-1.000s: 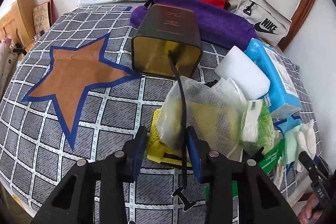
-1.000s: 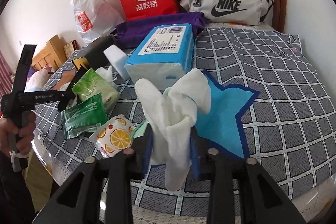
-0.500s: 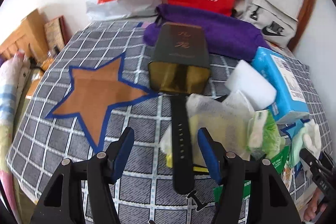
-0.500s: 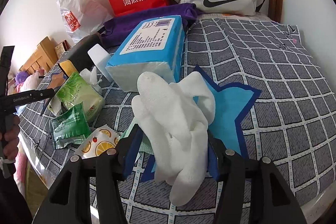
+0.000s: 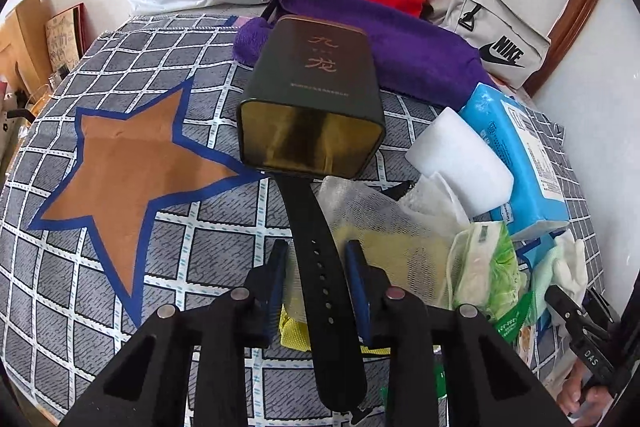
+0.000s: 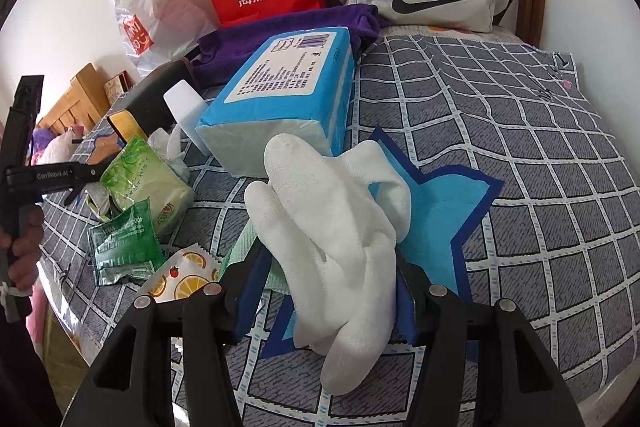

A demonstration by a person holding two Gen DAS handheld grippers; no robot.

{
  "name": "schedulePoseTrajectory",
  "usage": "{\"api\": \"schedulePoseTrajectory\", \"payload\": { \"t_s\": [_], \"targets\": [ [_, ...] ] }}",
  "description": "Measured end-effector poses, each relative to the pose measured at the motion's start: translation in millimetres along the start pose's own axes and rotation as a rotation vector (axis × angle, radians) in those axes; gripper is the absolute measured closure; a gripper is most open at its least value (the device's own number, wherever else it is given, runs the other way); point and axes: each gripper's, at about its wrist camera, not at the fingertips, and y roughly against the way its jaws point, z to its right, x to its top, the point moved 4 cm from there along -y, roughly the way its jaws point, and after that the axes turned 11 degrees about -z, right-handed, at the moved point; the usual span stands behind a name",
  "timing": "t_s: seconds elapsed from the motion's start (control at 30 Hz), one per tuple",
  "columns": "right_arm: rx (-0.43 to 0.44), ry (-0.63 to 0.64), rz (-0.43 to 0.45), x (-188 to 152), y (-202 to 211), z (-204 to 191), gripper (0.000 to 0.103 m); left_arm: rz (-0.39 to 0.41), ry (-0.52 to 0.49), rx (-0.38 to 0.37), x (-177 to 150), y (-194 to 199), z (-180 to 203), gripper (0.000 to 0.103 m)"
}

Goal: Organize soft objects
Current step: 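Lift the white gloves with the right tool while the left tool grasps the black watch strap, then lift the black strap with the left tool while the right tool carries the gloves toward the purple towel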

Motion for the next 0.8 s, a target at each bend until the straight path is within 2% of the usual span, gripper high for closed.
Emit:
{"api": "schedulePoseTrajectory", "payload": {
  "t_s": [0.2,0.3,0.47,0.63,0.73,0.8],
  "targets": [
    [-0.024,0.019,-0.021,4,-2,0,0.049,-0.021,0.023,0.003,-4,3,-13,0.066],
    [-0.037,0.023,-0.031,6,-2,-1,0.049,-0.005,0.044,0.026,-7,10,-26,0.049],
    [-0.058,0.022,-0.046,6,-4,-1,0.049,0.003,0.052,0.016,-7,15,-42,0.049],
    [-0.081,0.032,-0.057,5,-2,-4,0.049,0.031,0.067,-0.049,-5,25,-47,0.050],
    [-0.096,0.039,-0.064,5,0,-5,0.049,0.045,0.086,-0.019,-3,27,-57,0.050],
    [-0.107,0.040,-0.068,5,0,-6,0.049,0.043,0.085,0.004,-2,25,-61,0.054]
  ]
}}
